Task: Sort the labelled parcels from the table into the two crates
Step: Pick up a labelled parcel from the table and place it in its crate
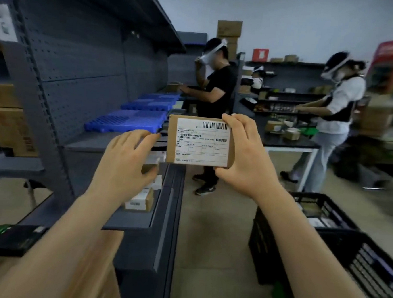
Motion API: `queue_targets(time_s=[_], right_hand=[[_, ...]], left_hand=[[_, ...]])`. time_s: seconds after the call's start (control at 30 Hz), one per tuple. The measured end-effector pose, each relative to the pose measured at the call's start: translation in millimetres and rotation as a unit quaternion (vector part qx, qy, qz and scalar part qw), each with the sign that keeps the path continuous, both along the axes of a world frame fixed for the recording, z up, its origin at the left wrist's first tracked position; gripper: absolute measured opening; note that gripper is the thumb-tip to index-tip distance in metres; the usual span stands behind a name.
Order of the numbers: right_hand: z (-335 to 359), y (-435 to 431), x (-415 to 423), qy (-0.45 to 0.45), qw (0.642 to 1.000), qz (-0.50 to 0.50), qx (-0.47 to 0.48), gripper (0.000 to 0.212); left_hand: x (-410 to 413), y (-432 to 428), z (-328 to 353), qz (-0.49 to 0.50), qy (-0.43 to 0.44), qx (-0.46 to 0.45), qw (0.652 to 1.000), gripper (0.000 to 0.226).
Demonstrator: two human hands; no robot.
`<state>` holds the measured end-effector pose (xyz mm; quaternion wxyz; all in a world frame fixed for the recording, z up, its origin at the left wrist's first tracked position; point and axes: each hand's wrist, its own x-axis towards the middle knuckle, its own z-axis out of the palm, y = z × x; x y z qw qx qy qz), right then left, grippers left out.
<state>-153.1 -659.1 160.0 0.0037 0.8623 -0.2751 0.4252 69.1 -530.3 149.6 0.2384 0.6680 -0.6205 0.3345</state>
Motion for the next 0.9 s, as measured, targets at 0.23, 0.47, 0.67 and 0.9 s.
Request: queue_targets(time_s=[0.23, 0.47, 0.67, 0.9], right_hand=[[-1.8, -15.1, -162.6, -0.006, 0.995, -0.103, -0.004, 0.095], [-12.7, -14.7, -319.6, -0.015, 0.980, -0.200, 0.001, 0.093], [-23.3, -1.3, -448.4, -0.011, 0.959, -0.284, 0.016, 0.096], [-40.0, 31.3, -577.4, -0.024, 0.908, -0.417, 0.025, 0.098]], left_hand=[[-134.4, -63.2, -0.1, -0.112, 0.025, 0.002, 0.993, 0.069], [-285.2, -112.1, -13.6, -0.199, 0.027, 0.018, 0.979, 0.069], [-413.5, -146.8, -23.4, -0.289, 0.045, 0.027, 0.956, 0.065], [-554.9, -182.0, -33.7, -0.423, 0.017, 0.058, 0.904, 0.065]])
